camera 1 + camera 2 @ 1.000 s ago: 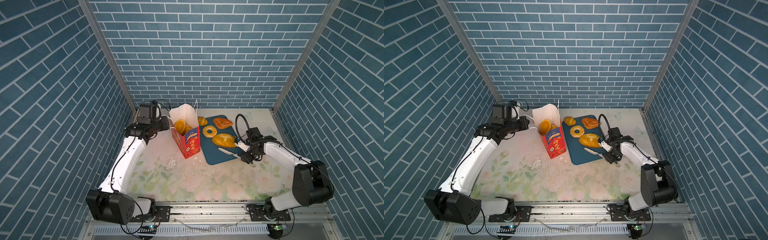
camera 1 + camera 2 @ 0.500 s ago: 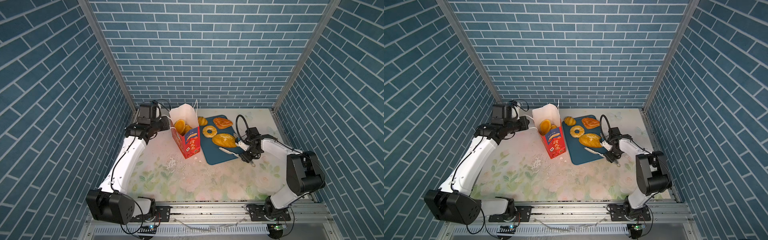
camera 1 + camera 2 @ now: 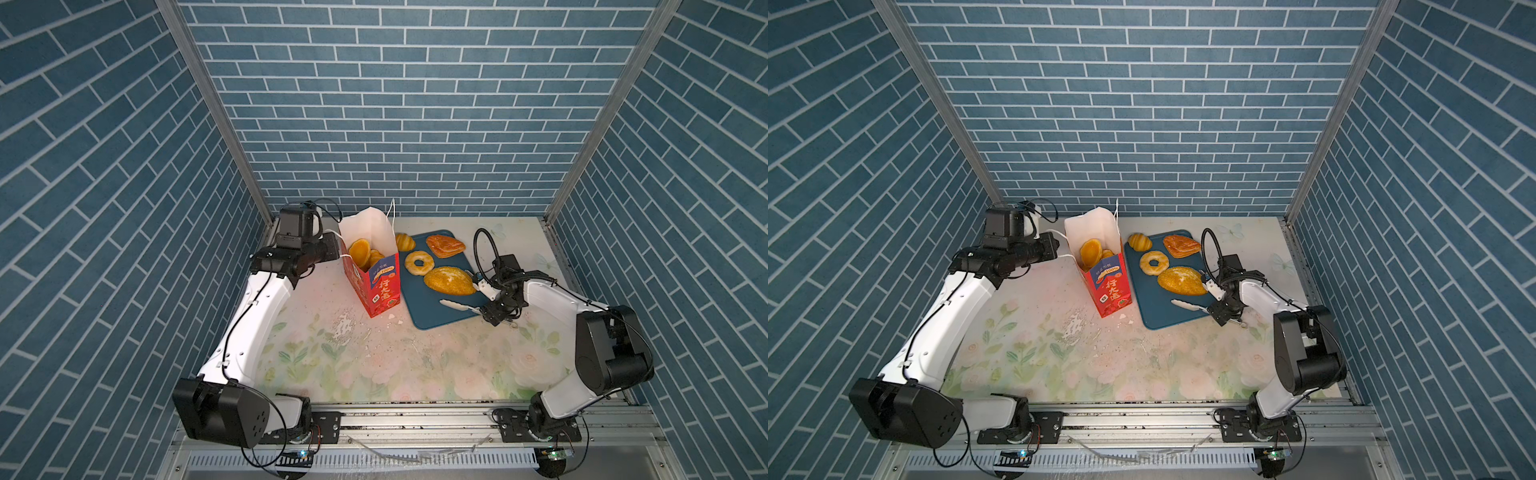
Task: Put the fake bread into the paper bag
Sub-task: 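Spread the tongs wide around the sesame-crusted bun near the tray edge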
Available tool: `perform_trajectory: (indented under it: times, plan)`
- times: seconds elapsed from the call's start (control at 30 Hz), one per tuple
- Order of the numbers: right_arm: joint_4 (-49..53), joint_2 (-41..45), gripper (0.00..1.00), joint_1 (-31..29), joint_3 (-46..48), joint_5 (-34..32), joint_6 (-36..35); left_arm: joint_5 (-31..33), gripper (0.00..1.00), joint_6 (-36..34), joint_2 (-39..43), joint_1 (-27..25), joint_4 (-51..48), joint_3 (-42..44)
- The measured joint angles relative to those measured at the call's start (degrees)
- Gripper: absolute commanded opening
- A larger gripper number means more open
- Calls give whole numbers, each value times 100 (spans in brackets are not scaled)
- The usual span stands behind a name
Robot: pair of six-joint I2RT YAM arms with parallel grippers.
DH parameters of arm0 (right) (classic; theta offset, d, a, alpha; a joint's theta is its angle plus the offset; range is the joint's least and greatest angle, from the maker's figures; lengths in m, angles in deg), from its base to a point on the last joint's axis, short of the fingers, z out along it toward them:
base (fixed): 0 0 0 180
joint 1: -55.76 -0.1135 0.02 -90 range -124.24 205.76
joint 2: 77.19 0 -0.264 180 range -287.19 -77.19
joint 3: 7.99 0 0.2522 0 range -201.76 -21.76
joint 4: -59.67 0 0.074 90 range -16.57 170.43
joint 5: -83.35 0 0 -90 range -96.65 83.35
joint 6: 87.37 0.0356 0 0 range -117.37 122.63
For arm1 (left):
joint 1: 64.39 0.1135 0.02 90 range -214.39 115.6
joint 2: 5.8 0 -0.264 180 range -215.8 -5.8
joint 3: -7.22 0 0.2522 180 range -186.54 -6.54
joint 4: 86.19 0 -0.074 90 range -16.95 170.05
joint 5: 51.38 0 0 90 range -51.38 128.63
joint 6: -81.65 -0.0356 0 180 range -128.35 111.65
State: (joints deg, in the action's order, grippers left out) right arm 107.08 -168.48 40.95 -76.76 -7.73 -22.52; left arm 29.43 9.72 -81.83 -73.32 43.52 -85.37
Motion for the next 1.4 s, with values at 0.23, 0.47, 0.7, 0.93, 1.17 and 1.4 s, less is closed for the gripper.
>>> perform_trajectory:
  times: [0.23,0.47,0.7,0.93,1.17,1.4]
  plan:
    - [-114,-136,79,249,70,133,-83,-7,14,-37,0,0,-2,0]
    - [-155,-363,72,271,109,328,-232,-7,14,-74,0,0,-2,0]
    - [-280,-256,68,271,249,393,-275,-9,14,-85,-15,0,-2,0]
    - [-210,-72,62,271,417,428,-387,-9,14,-120,-22,2,-2,0]
    - [103,533,53,271,612,404,-498,-9,14,-140,-22,0,0,0]
    - [236,1250,54,271,758,343,-492,-61,13,-138,-59,0,33,0]
